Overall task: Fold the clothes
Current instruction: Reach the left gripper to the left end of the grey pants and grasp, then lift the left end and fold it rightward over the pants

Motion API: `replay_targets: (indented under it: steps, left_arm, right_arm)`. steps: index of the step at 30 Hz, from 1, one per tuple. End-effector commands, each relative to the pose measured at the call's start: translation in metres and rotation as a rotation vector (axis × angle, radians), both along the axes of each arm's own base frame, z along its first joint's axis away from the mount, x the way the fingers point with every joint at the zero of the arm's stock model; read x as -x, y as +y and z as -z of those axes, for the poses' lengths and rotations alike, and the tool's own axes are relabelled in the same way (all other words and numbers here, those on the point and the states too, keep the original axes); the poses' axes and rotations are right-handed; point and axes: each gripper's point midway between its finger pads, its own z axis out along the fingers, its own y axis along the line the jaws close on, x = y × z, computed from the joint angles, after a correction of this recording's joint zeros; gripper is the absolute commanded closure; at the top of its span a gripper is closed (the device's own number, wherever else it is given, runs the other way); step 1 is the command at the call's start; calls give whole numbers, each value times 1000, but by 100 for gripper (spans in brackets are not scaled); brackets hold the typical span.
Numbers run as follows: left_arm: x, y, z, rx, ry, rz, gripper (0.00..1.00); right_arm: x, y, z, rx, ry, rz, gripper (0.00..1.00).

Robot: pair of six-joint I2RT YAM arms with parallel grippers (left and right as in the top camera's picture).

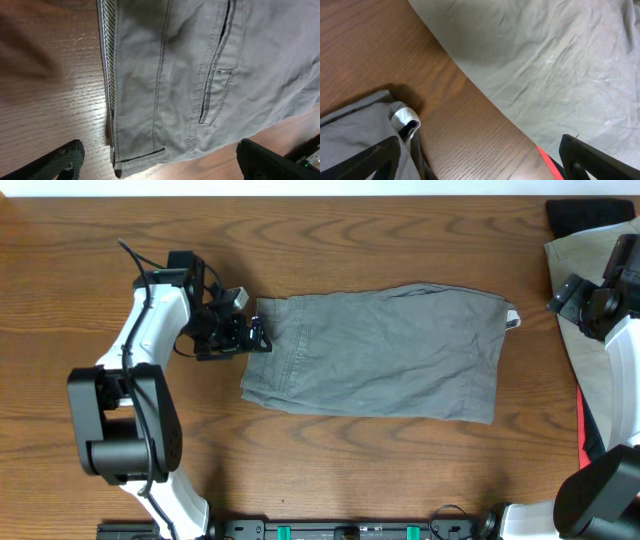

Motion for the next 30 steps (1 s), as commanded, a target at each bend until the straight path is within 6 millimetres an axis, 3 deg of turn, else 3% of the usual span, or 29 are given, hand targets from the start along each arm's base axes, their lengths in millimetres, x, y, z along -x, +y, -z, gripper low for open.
replay_targets:
  steps: [1, 15, 30]
  left_arm:
    - [-1, -3, 5, 31, 14, 8, 2]
    - [6, -4, 37, 33, 70, 6, 2]
    - [19, -34, 57, 128, 157, 43, 2]
  right_arm:
    - [-3, -2, -6, 15, -8, -7, 1]
    - [-3, -2, -6, 15, -8, -7, 1]
    - [-3, -2, -6, 15, -8, -7, 1]
